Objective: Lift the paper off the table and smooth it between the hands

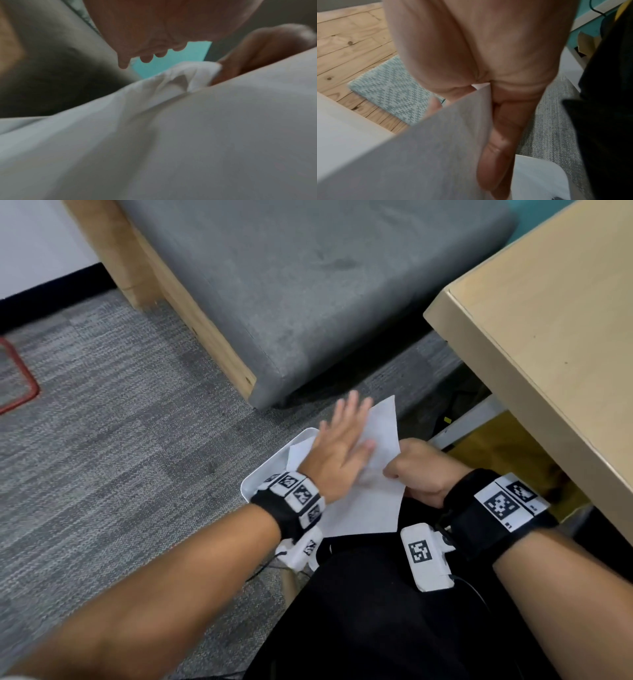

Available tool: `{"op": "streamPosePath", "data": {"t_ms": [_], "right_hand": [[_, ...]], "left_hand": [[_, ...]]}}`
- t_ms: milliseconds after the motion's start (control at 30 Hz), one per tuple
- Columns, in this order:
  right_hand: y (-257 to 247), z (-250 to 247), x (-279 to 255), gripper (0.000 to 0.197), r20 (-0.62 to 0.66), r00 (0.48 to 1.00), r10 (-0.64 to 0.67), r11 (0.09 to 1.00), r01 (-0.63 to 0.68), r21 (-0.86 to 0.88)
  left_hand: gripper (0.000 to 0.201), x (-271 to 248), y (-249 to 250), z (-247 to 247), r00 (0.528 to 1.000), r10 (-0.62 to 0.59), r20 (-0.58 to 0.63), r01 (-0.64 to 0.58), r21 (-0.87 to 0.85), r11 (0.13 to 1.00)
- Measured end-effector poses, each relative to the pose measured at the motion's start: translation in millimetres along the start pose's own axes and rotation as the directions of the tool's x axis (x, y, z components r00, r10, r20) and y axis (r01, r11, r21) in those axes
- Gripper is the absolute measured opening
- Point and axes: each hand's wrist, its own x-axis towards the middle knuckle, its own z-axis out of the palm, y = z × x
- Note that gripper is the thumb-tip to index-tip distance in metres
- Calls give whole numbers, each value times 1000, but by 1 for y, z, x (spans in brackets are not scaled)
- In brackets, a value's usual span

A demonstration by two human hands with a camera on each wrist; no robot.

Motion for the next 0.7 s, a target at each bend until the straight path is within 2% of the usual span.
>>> {"op": "streamPosePath", "data": {"t_ms": [67, 133, 200, 233, 300, 333, 367, 400, 433, 500, 567, 633, 700], "right_hand": [[-5, 4, -3, 31, 18, 999, -44, 999, 44, -19], [-6, 4, -6, 32, 20, 997, -74, 997, 74, -27], [-3, 1, -7, 35, -2, 999, -41, 999, 41, 0], [-1, -2, -5, 34, -3, 1000, -29, 999, 29, -19], [3, -7, -5, 37, -2, 1000, -13, 1000, 13, -25], [4, -9, -4, 38, -7, 1000, -7, 1000, 7, -8], [5, -12, -2, 39, -16, 1000, -7, 1000, 7, 7], [6, -13, -1, 39, -28, 1000, -2, 1000, 3, 22], [7, -13, 0, 39, -41, 999, 9, 999, -7, 38], [7, -12, 3, 39, -57, 998, 25, 998, -21, 55], [7, -8, 4, 41, -51, 998, 30, 998, -28, 54], [4, -5, 4, 43, -38, 999, 31, 998, -29, 57], [2, -4, 4, 45, -23, 999, 22, 996, -20, 83]], "left_hand": [[58, 14, 30, 2, 993, 117, 34, -115, -40, 992], [60, 21, 26, 8, 988, 83, 133, -76, -61, 995], [68, 17, -5, 13, 967, -90, 237, 92, 0, 996], [70, 9, -26, 13, 940, -212, 266, 196, 86, 977], [70, -17, -67, 10, 844, -444, 302, 356, 303, 884], [71, -31, -83, 6, 794, -524, 309, 397, 389, 831], [70, -45, -93, 1, 764, -572, 297, 422, 441, 792], [68, -57, -98, -4, 764, -587, 270, 441, 446, 779], [66, -66, -98, -9, 788, -572, 228, 458, 404, 792], [62, -72, -85, -18, 869, -484, 105, 448, 247, 859], [61, -69, -56, -22, 932, -361, 8, 360, 62, 931], [65, -62, -22, -18, 966, -257, 34, 259, -109, 960], [65, -61, -5, -2, 964, -183, 192, 210, -133, 969]]}}
